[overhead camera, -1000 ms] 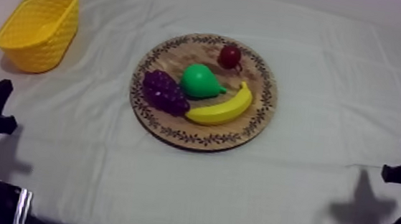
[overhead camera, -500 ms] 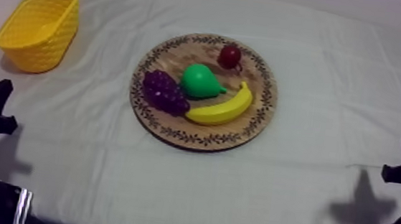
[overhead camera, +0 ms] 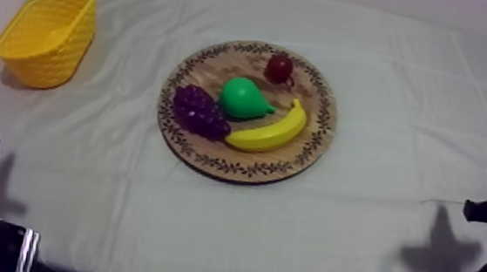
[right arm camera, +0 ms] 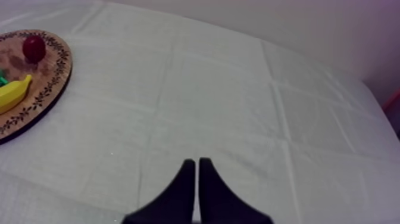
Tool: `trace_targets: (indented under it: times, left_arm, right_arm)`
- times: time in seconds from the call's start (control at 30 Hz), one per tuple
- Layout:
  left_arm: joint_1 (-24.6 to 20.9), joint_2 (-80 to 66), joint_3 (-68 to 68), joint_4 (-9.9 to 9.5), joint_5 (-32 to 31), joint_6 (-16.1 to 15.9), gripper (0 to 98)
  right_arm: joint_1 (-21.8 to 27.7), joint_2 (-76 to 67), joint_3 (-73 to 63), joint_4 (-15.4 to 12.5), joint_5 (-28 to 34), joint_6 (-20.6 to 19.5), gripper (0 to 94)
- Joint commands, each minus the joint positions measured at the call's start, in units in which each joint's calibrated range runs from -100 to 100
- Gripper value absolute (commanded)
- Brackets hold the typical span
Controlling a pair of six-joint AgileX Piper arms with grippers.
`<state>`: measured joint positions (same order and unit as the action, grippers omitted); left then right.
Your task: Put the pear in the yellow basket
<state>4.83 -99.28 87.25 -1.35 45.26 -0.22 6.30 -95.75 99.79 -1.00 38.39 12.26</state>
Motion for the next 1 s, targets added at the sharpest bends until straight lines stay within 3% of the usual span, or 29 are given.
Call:
trace_targets:
  times: [0.0,0.43,0.97]
  left_arm:
    - [-1.14,2.25,-3.95,0.8,0.49,-0.96,0.0]
    - [-1.89,26.94,-33.59,1.06,10.74,-4.65,0.0]
    - [1.61,59.3,-63.92,0.96,19.53,-9.09,0.1]
  right_arm:
    - [-0.02,-0.01,-0.01,0.0,0.0,0.0,0.3]
    - [-0.02,-0.01,-0.01,0.0,0.0,0.01,0.3]
    - [-0.02,-0.01,-0.01,0.0,0.0,0.02,0.3]
